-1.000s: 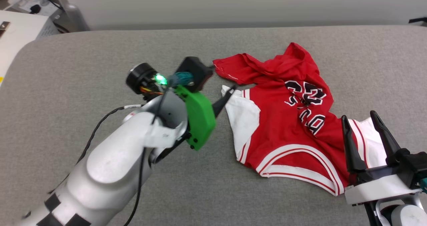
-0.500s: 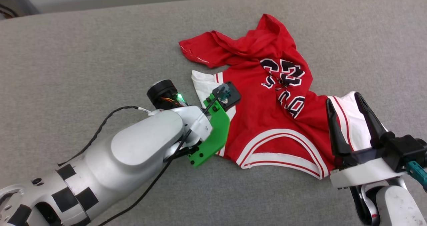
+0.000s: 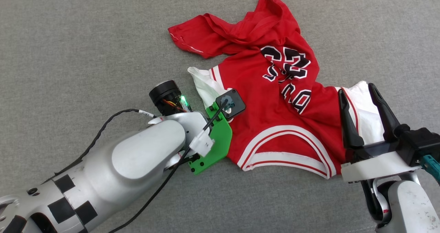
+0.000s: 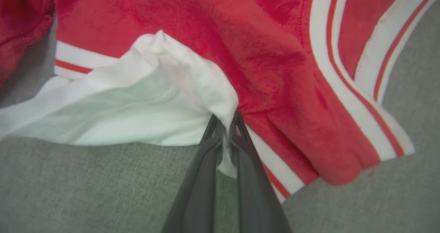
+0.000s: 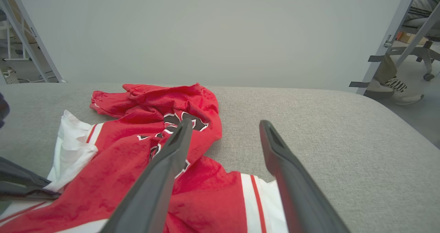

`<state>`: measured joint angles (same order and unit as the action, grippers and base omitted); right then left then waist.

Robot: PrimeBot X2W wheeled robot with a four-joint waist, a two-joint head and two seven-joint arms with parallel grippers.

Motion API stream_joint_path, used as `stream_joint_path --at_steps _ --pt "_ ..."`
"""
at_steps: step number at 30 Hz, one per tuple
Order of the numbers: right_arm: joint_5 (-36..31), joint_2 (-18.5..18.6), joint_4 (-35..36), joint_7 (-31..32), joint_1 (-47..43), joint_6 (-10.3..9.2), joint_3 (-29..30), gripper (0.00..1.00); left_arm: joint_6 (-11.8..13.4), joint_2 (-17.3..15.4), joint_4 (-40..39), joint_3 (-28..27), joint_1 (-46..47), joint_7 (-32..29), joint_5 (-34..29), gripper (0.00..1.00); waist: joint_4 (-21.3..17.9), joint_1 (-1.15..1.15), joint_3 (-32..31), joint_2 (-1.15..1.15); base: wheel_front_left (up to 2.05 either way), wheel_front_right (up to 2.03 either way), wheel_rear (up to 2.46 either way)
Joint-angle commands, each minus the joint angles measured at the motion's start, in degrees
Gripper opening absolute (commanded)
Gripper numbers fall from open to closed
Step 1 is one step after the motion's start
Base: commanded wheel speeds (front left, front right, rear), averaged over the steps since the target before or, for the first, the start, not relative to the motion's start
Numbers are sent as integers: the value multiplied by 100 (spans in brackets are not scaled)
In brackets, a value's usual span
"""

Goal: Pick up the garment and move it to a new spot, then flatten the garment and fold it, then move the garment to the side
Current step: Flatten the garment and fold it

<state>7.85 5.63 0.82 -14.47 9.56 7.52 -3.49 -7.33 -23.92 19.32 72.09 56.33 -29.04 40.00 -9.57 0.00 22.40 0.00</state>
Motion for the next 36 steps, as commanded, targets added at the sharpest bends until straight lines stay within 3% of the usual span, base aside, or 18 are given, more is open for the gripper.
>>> stream_joint_path --at_steps 1,2,3,4,14,20,28,36 --pt "-66 0 -13 -51 -18 -3 54 100 -15 -26 164 123 -226 302 -141 0 173 0 -183 0 0 0 0" --pt "-74 4 -14 -51 -53 -3 83 100 -15 -19 208 74 -216 586 -153 0 215 0 -237 0 0 0 0" --pt "-100 6 -20 -52 -249 -3 185 100 187 15 269 -241 -342 1682 -232 0 401 0 -490 0 0 0 0" --pt "-103 3 -18 -52 -310 -3 216 100 312 8 226 -332 -431 1946 -239 0 457 0 -553 0 0 0 0" --pt "-104 25 -33 -52 -707 -3 456 100 1699 -219 -408 -1498 -1876 3874 415 0 964 0 -895 0 0 0 0" --pt "-94 44 -75 -52 -796 -3 492 100 2266 -291 -455 -2307 -2922 4365 853 0 1120 0 -993 0 0 0 0" --pt "-74 42 -155 -52 -935 -3 546 100 2345 -91 -264 -3694 -4265 4402 735 0 1229 0 -1113 0 0 0 0" --pt "-87 57 -262 -52 -994 -3 579 100 1973 295 656 -4290 -4899 4403 443 0 1263 0 -1161 0 0 0 0"
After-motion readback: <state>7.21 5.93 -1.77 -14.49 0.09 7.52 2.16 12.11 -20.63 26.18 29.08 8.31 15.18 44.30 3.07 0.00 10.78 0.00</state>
